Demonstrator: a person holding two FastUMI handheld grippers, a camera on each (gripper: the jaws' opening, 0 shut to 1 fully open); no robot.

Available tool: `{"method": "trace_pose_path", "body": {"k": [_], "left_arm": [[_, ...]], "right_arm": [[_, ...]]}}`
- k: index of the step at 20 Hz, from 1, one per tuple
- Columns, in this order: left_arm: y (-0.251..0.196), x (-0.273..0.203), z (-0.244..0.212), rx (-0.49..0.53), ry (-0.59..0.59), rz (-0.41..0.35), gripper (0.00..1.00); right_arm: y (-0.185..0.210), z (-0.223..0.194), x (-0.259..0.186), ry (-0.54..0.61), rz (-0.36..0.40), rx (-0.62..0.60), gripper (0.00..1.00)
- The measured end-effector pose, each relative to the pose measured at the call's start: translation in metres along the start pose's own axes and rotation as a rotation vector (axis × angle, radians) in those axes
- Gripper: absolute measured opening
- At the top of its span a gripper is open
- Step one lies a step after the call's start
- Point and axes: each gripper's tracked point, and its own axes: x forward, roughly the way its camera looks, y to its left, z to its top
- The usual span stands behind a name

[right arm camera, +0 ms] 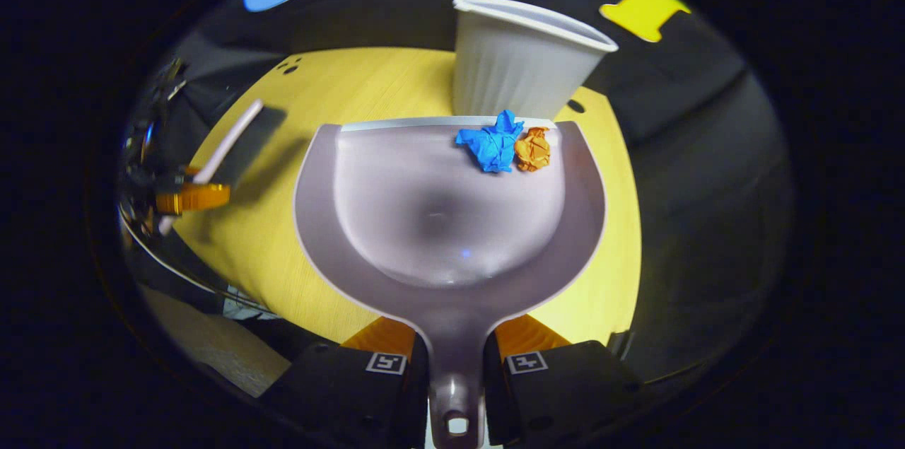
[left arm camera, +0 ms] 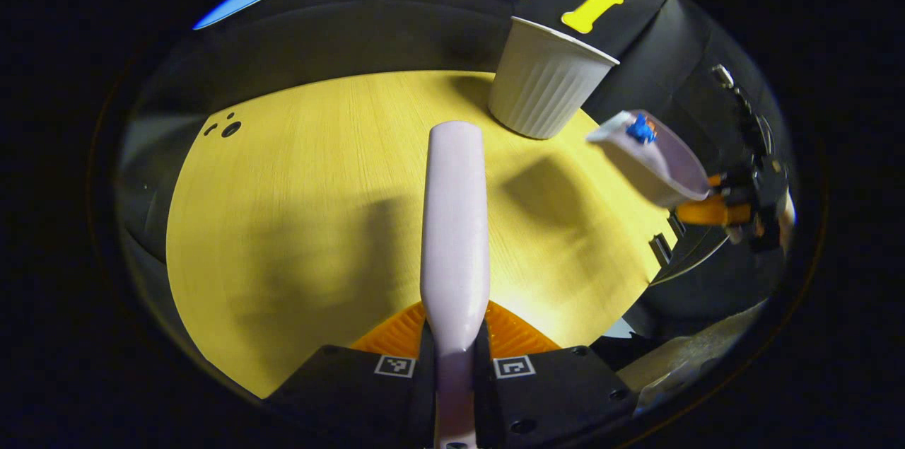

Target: Pick up the small broom and dustpan from the desktop, sweep the trash into the dustpan with the broom, and then empty the trash into the garbage bin.

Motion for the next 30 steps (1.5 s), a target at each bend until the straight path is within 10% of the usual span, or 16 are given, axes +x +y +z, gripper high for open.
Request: {"method": "trace_pose_path", "body": {"k": [15,30], "left_arm": [[0.006,-0.001,-0.013,-0.06,0.006,-0.041,0.26],[0.018,0.001,-0.021,-0.197,0.012,0.011,0.26]], "right_arm": [[-0.155,0.184,-0.06,-0.066,-0.309,-0.061,0.36],[-0.166,0.263,-0.045,0.279,-0.529,-0.653,0.35]]}}
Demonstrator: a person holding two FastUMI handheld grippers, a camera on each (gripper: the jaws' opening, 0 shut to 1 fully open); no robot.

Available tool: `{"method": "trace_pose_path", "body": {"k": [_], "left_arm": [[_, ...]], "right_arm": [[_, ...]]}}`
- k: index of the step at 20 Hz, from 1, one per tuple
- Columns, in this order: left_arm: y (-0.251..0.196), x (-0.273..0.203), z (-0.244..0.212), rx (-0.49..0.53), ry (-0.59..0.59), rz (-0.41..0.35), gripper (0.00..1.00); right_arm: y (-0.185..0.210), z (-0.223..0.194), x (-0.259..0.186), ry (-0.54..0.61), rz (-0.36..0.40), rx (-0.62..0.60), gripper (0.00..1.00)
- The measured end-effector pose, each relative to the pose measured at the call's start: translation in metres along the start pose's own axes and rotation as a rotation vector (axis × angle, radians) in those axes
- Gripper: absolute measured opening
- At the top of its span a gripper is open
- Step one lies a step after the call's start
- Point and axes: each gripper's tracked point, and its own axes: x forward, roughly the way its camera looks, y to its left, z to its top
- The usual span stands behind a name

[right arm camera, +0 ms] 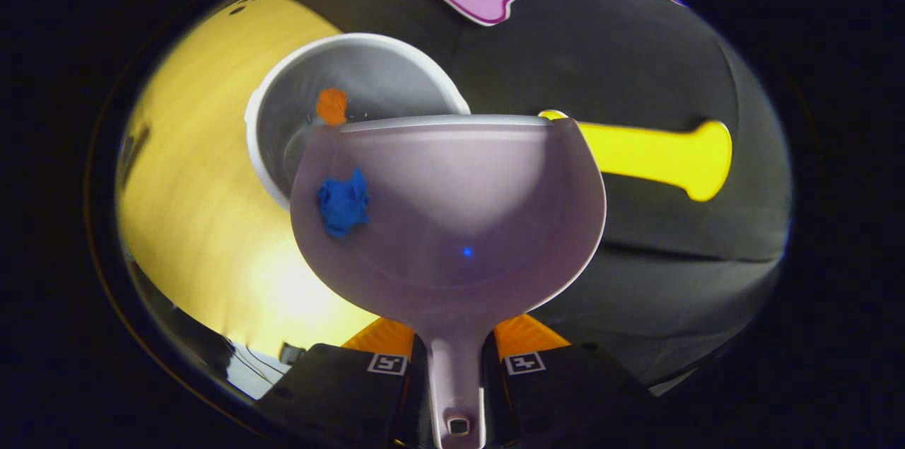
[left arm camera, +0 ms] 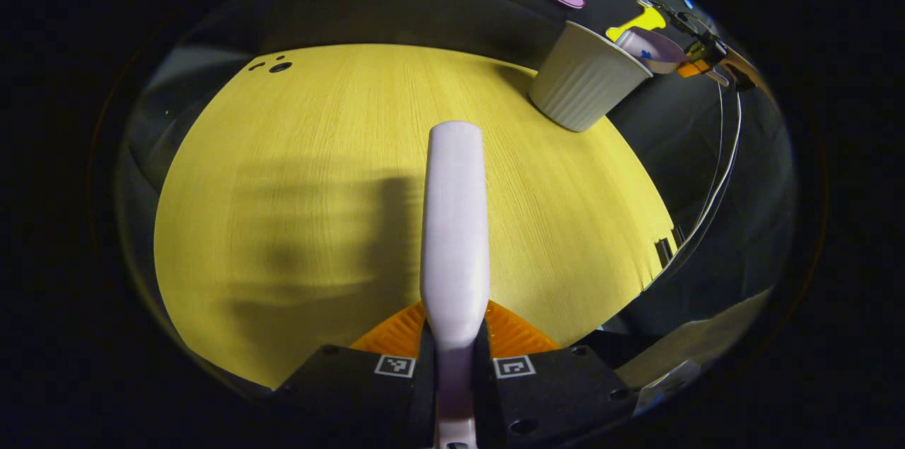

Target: Pick up the small broom and dustpan from the desktop, sweep the trash into the dustpan with the broom, and then empty the trash into the garbage bin.

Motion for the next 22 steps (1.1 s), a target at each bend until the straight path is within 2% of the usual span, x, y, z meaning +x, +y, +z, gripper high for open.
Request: {"method": "trace_pose_path", "body": {"k": [4,10,11,13,16,22], "left_arm": [[0.002,0.003,0.002,-0.023,0.003,0.007,0.26],[0.003,0.008,0.005,-0.016,0.011,0.013,0.26],[0.002,0.008,0.006,-0.011,0.012,0.016,0.26],[-0.002,0.01,0.009,-0.008,0.014,0.018,0.26],[-0.003,0.009,0.012,0.002,0.011,0.023,0.26],[-0.007,0.008,0.011,0.015,0.012,0.031,0.26]], "right_arm": [[-0.006,0.013,0.011,0.055,0.014,-0.067,0.35],[-0.006,0.02,0.021,0.034,0.026,-0.06,0.35],[-0.007,0.02,0.022,0.027,0.025,-0.055,0.31],[-0.007,0.019,0.02,0.002,0.028,-0.027,0.35],[-0.01,0.015,0.012,-0.063,0.026,0.036,0.35],[-0.003,-0.006,-0.024,-0.238,0.103,0.272,0.35]]}}
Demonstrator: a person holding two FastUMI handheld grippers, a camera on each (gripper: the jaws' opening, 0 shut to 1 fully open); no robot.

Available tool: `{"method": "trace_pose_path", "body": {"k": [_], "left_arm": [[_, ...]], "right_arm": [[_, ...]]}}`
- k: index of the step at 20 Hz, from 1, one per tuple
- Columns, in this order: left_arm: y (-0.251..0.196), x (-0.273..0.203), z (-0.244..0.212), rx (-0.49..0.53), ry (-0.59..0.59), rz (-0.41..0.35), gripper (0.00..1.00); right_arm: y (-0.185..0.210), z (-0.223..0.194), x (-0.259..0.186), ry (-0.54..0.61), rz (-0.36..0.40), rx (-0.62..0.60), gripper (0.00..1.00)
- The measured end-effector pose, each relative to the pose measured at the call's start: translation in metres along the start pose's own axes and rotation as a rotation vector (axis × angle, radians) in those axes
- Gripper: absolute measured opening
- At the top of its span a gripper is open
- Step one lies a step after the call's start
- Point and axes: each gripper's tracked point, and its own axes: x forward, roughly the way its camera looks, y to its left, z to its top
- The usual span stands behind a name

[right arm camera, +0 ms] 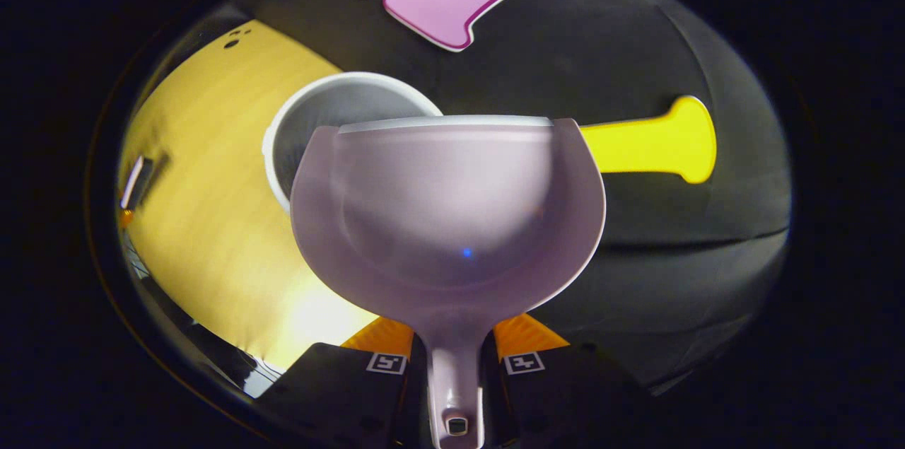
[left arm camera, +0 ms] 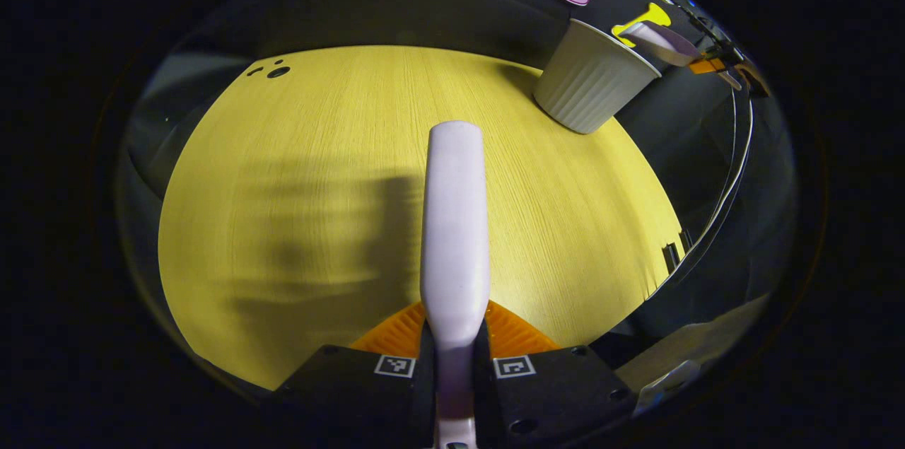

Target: Pick up the small broom and dustpan from the desktop, sweep the trash into the dustpan with the broom, and then empty the trash into the garbage bin.

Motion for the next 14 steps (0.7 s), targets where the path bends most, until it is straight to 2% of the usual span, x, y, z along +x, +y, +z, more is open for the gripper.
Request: {"method": "trace_pose_path", "body": {"k": [3,7,11,12,14], "left_arm": [[0.0,-0.002,0.003,0.02,-0.003,0.011,0.26],[0.001,-0.003,0.005,0.045,-0.004,0.029,0.26],[0.003,-0.005,0.008,0.075,0.001,0.054,0.24],[0.004,-0.005,0.008,0.079,0.003,0.061,0.26],[0.007,-0.004,0.01,0.088,0.008,0.077,0.26]], "right_arm": [[0.016,-0.012,-0.031,-0.077,0.055,0.088,0.35],[0.073,-0.036,-0.062,-0.144,0.168,0.17,0.35],[0.149,-0.068,-0.075,-0.147,0.294,0.202,0.35],[0.174,-0.076,-0.078,-0.14,0.33,0.205,0.32],[0.218,-0.094,-0.075,-0.113,0.389,0.203,0.35]]}}
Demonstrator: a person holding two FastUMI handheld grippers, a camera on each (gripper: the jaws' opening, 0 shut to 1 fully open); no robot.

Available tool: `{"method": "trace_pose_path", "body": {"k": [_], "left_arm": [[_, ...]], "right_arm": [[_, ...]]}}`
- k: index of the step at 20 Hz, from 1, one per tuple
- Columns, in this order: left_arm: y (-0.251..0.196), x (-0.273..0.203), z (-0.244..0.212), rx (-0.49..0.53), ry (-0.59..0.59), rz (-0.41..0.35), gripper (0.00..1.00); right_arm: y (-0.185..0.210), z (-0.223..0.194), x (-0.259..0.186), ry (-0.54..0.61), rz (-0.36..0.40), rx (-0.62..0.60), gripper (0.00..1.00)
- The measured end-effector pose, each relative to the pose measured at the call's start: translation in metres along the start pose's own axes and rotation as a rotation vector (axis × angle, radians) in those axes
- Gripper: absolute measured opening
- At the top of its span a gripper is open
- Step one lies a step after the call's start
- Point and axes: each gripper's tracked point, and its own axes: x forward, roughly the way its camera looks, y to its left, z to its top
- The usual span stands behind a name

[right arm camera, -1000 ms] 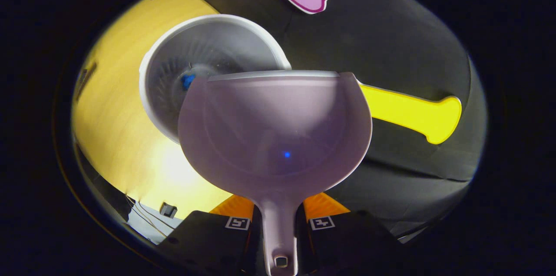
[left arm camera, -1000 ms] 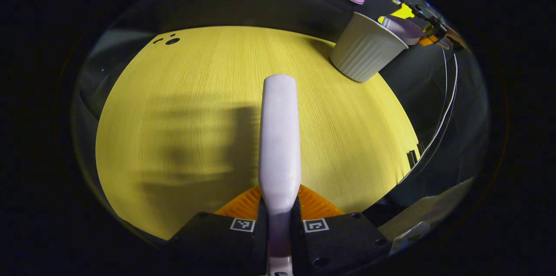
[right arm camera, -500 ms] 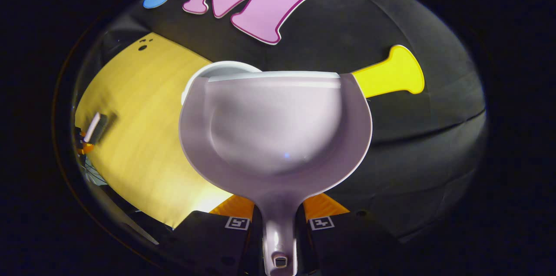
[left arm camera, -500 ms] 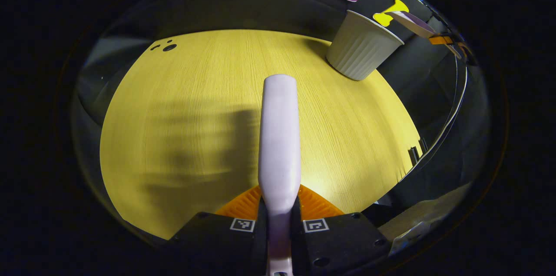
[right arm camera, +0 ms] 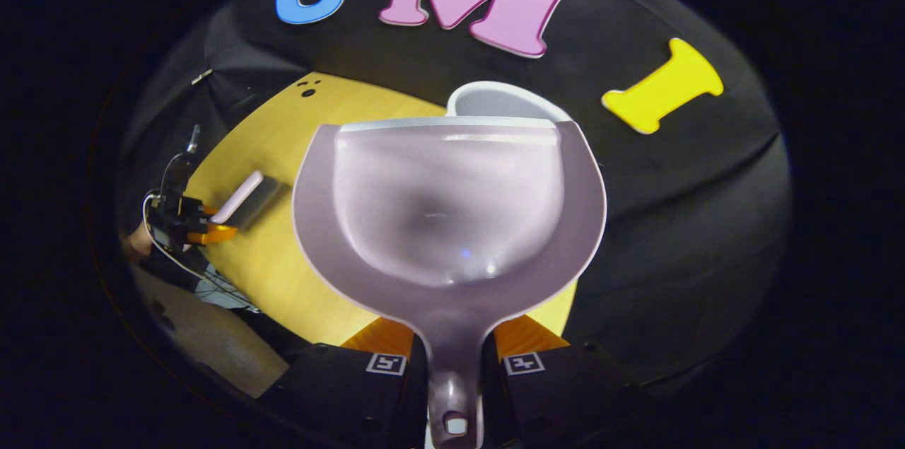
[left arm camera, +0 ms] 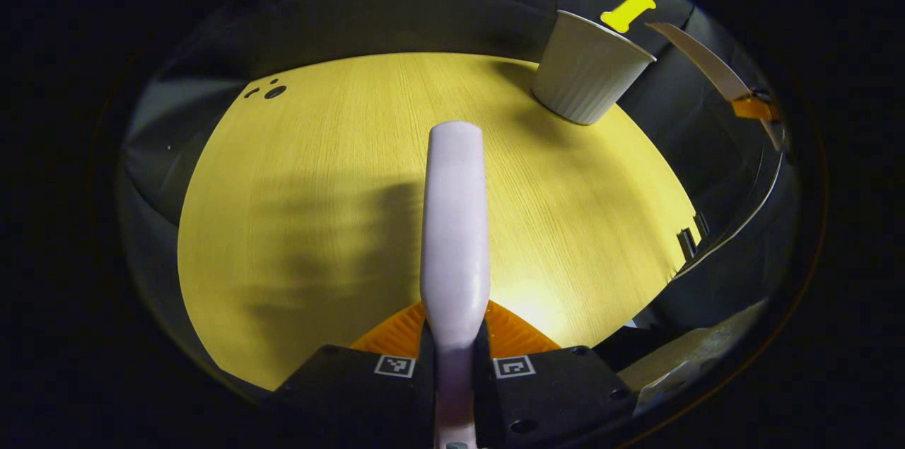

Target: Pick up the small broom and dustpan from the desktop, sweep the trash into the dustpan with the broom, and then empty the trash into the garbage bin.

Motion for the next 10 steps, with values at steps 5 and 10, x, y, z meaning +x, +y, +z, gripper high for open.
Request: {"method": "trace_pose_path", "body": {"k": [5,10], "left_arm": [[0.01,0.009,0.005,0.051,0.003,0.053,0.25],[0.021,0.025,0.013,0.072,0.0,0.104,0.26]], "right_arm": [[0.066,-0.061,0.048,0.077,0.085,0.002,0.38],[0.108,-0.108,0.105,0.15,0.128,0.047,0.35]]}}
